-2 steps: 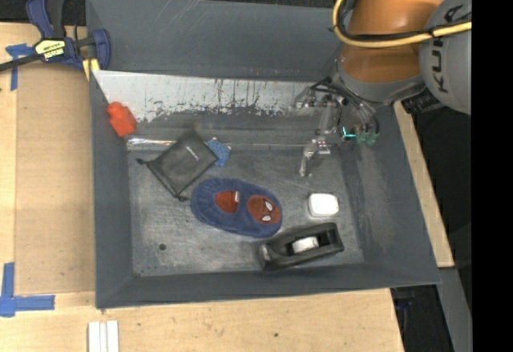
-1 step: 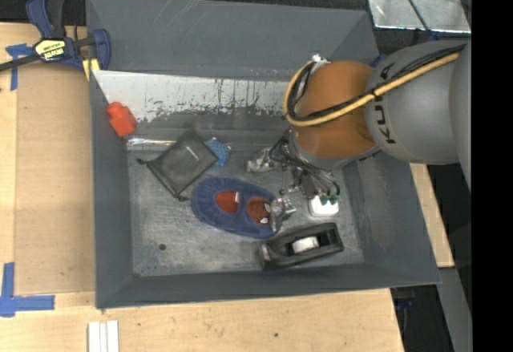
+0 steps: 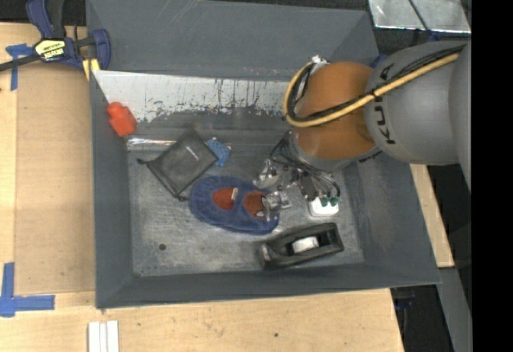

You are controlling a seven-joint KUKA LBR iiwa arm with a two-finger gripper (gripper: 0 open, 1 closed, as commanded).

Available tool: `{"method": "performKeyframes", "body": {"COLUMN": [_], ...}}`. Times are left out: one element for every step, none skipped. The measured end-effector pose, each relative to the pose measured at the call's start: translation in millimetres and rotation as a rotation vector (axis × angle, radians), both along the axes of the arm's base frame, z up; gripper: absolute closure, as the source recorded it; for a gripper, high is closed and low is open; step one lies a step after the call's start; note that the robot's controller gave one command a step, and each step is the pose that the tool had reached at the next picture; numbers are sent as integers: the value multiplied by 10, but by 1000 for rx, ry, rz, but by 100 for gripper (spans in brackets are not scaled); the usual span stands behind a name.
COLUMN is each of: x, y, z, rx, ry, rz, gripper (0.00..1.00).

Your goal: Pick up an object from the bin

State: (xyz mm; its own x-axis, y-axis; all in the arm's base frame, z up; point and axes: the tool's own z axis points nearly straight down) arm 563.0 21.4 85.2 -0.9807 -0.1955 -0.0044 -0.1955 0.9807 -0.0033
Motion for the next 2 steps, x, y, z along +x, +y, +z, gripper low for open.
{"method": "performKeyframes", "body": {"x": [70, 158], "y": [217, 375], "z": [87, 1362], "rx": [1, -1], "ry": [-9, -6], "rz": [495, 747], "gripper": [100, 100]}}
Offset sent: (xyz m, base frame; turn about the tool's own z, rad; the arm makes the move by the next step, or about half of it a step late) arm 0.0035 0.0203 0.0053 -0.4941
